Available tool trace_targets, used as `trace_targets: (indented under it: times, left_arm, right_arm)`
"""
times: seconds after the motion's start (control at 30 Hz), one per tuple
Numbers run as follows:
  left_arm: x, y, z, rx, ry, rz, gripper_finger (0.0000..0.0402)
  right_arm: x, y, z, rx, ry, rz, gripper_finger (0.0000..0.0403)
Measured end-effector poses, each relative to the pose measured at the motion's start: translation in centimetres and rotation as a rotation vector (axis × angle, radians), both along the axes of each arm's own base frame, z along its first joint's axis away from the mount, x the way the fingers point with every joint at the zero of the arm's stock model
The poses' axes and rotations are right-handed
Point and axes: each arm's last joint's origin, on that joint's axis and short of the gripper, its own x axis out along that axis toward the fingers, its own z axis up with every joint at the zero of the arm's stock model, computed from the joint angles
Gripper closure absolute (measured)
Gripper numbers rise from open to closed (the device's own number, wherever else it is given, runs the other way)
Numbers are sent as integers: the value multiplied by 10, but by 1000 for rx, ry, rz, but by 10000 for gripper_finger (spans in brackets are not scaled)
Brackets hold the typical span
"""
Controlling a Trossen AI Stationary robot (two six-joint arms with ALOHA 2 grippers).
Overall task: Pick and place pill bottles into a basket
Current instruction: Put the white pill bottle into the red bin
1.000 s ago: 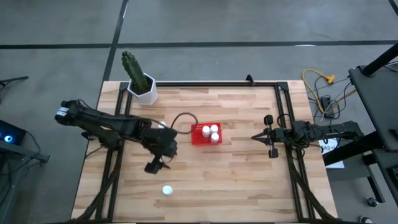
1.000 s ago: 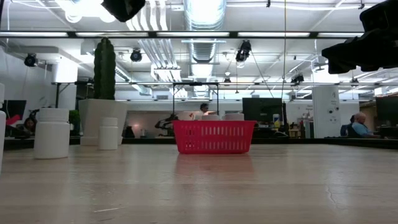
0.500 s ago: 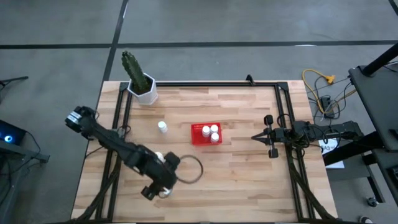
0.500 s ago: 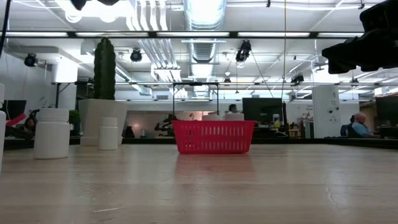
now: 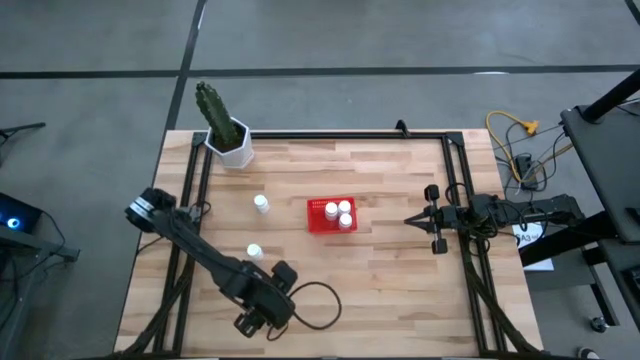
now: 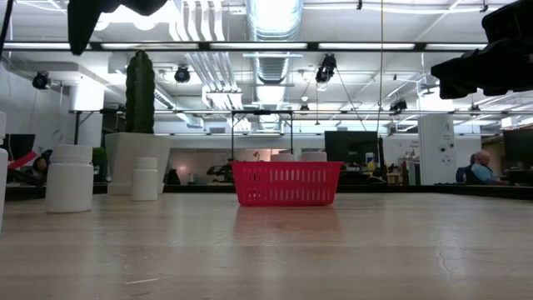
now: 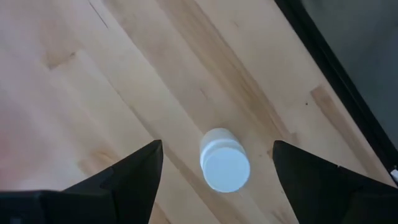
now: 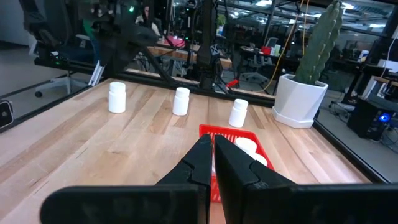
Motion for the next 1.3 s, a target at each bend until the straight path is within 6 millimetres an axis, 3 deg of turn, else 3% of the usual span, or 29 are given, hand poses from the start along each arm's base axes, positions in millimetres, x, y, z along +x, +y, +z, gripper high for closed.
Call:
trace_targets:
  times: [0.77,1.3]
  left_arm:
    - [-3,-8,-14,-16,6,56,116]
    - [-8,-6,-40,-7,25,86,116]
  right_arm:
    - [0,0,0,0,0,0,394]
    - [0,0,0,0,-1,0,394]
